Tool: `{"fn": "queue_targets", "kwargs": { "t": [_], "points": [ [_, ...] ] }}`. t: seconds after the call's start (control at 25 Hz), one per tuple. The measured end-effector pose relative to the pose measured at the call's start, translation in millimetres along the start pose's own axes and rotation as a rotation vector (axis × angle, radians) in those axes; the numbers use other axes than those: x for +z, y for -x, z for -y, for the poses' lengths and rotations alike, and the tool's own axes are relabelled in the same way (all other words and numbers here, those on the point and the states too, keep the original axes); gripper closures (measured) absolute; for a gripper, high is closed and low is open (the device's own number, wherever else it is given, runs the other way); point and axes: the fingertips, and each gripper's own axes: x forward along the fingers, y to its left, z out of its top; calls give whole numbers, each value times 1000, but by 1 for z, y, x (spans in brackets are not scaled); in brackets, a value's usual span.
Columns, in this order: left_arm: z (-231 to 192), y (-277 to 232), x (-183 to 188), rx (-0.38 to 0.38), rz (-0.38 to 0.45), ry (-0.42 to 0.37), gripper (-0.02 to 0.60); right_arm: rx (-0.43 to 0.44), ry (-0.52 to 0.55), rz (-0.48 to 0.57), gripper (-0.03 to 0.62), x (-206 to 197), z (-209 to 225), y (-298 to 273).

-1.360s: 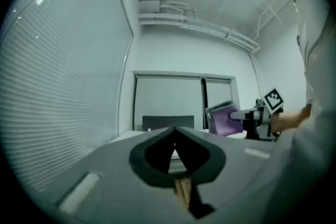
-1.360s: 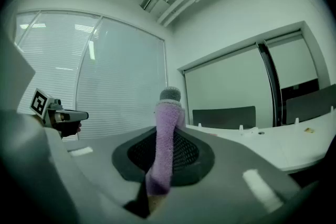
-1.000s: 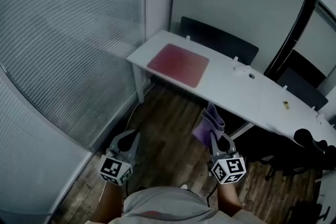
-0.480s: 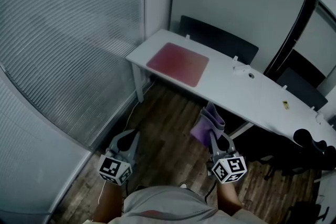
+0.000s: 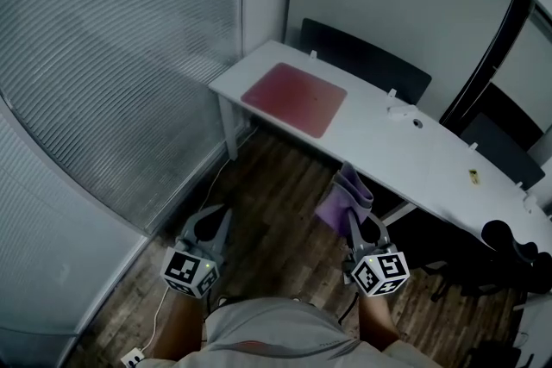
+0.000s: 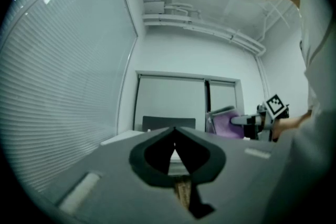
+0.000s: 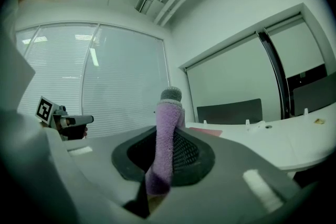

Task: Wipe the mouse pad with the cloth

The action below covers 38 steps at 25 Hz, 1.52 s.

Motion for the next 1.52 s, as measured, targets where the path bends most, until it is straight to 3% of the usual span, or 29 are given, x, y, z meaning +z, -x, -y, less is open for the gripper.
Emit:
{"fn": "queue_targets", "kwargs": {
  "t": [0.36,0.84,1.08,1.52],
  "points": [
    [69,-50,-18,-3,-22,6,581,44,-2,-41,546,-15,72,21],
    [72,-129,-41,-48,-86,19,581,35,15,-54,545,-26,128,1],
    [12,-167,-48,-76,-95,37,581,39,-8,-51,545,-23,123,-72],
    [-184,-231,-31,-123,-75,61,581,-19,-73,-69,545,-9,77,-269]
  ]
}}
